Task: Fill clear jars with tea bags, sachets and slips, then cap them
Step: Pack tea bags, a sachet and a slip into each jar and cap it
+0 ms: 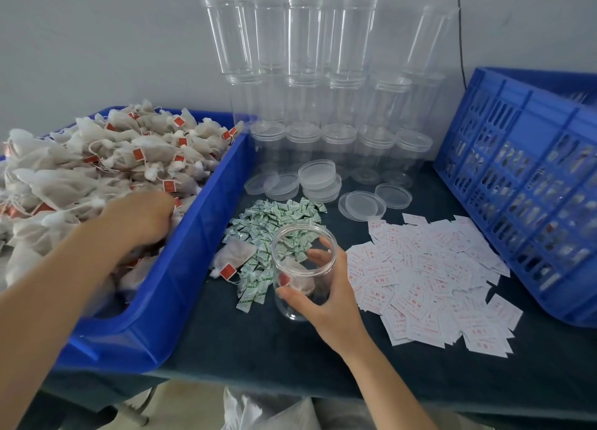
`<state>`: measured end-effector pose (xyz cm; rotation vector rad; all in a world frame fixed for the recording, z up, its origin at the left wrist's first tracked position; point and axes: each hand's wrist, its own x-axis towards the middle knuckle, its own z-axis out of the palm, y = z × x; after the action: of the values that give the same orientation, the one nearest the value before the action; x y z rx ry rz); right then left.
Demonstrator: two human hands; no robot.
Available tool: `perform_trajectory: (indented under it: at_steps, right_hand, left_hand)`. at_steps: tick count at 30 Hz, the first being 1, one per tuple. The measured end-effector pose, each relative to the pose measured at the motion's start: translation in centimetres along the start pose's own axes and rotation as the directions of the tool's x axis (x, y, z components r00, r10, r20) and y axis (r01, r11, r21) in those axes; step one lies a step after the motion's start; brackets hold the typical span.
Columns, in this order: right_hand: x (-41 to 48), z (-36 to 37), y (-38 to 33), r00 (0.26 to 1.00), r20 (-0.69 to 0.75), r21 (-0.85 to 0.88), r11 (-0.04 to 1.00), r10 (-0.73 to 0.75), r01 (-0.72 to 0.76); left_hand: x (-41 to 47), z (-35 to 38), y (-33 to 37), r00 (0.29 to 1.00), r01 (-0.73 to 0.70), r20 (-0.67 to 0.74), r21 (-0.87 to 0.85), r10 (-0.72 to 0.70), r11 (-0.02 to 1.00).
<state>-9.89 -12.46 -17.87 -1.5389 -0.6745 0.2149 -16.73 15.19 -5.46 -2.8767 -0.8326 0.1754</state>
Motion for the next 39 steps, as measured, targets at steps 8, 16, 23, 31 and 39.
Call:
perform_trajectory:
  at_steps: [8, 16, 23, 31, 39]
  right_hand:
    - [0.0, 0.0, 0.1, 1.0, -0.001, 0.005, 1.0, 0.005, -0.005]
    - [0.0, -0.1, 0.0, 1.0, -0.004, -0.004, 1.0, -0.021, 0.021]
    - [0.1, -0.1, 0.1, 1.0, 0.006, -0.02, 0.999, -0.025, 0.025]
    - [0.0, -0.1, 0.1, 1.0, 0.003, -0.034, 0.999, -0.022, 0.022]
    - [0.1, -0.1, 0.6, 1.0, -0.008, -0.023, 0.999, -0.021, 0.021]
  left_hand:
    - [-0.2, 0.7, -0.8, 0.999, 0.042, -0.022, -0.042, -0.043, 0.998]
    - [-1.2, 0.2, 0.6, 0.979, 0.146, -0.167, 0.181, -0.116, 0.972]
    - [-2.1, -2.1, -0.2, 0.866, 0.01, -0.449, -0.427, -0.222, 0.904]
    - [-3.5, -5.8, 3.5, 0.753, -0.308, -0.617, -0.638, -0.228, 0.706]
    - [-5.1, -9.5, 7.4, 0.854, -0.477, -0.503, -0.859, -0.134, 0.185]
